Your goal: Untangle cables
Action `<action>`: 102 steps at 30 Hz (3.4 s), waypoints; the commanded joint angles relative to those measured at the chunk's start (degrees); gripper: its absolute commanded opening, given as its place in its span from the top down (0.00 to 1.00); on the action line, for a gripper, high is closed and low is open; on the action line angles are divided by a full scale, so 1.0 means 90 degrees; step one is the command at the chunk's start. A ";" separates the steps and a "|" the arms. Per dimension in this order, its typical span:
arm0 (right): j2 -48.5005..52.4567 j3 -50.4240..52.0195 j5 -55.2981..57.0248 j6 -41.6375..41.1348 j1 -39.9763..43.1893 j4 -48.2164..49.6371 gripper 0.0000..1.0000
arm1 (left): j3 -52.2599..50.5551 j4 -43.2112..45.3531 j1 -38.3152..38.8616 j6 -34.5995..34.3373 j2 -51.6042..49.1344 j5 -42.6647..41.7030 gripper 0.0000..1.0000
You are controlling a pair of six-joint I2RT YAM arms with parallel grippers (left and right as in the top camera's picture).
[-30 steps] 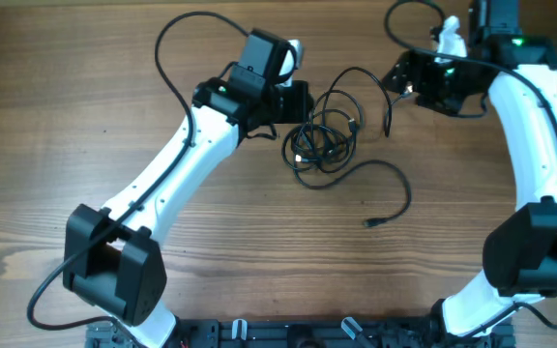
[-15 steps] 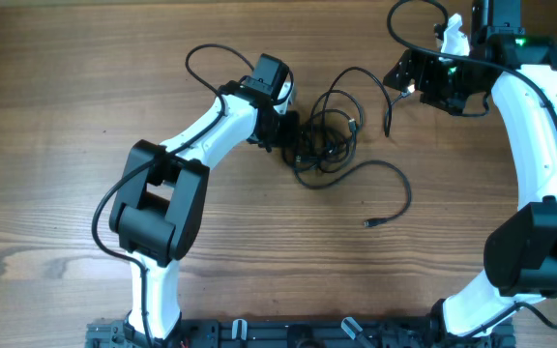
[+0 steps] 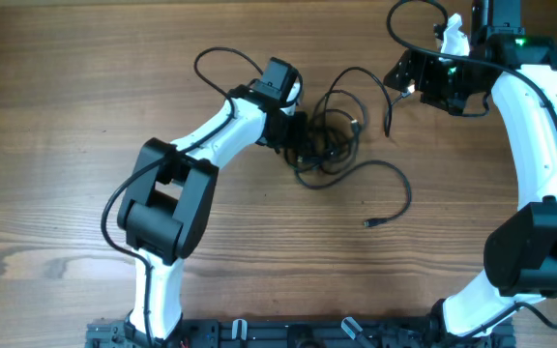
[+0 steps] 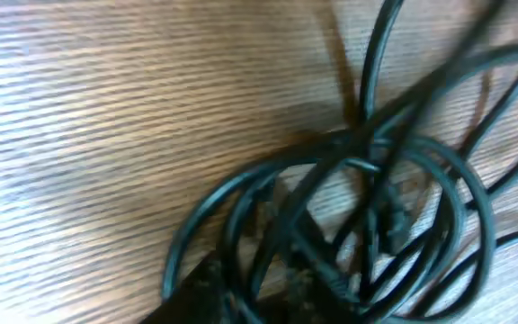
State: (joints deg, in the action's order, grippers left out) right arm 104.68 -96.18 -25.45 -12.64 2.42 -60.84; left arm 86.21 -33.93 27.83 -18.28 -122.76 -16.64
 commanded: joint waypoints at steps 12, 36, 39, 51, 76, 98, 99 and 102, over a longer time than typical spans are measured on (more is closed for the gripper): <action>-0.0010 -0.0134 -0.1083 0.0811 -0.0056 -0.0022 0.08 | -0.0005 -0.0138 -0.0219 -0.0007 0.1841 -0.0129 0.96; 0.0274 -0.0092 -0.0670 -0.0034 -0.1600 0.1158 0.32 | -0.0005 0.0350 -0.1052 -0.0882 0.3106 -0.2482 0.96; 0.0488 -0.0092 -0.0641 0.0070 -0.1792 0.1171 0.51 | -0.0005 0.0367 -0.1197 -0.0877 0.3109 -0.2878 0.96; 0.1277 -0.0085 0.0044 -0.1110 -0.1736 0.1015 0.90 | -0.0005 0.0668 -0.2873 -0.0833 0.3956 -0.2934 0.96; 0.0763 0.0012 -0.2438 0.3232 -0.3104 0.1574 0.21 | -0.0007 -0.1081 -0.2455 -0.0857 0.4233 -0.2489 0.96; -0.1586 0.0019 -0.0029 -0.0590 -0.1464 0.1683 0.96 | -0.0007 -0.2793 -0.3135 -0.1020 0.3650 0.0510 0.96; -0.1722 0.0019 0.0289 -0.0804 -0.1251 0.1583 0.96 | -0.0007 -0.2817 -0.3135 -0.1020 0.3577 0.0512 0.96; -0.1775 0.0019 0.0532 -0.1044 -0.0835 0.1185 0.96 | -0.0007 -0.2878 -0.3135 -0.1018 0.3385 0.0544 0.96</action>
State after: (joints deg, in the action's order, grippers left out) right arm 87.79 -95.79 -27.94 -17.06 -8.12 -48.23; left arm 85.78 -59.22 0.03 -27.38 -90.74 -16.93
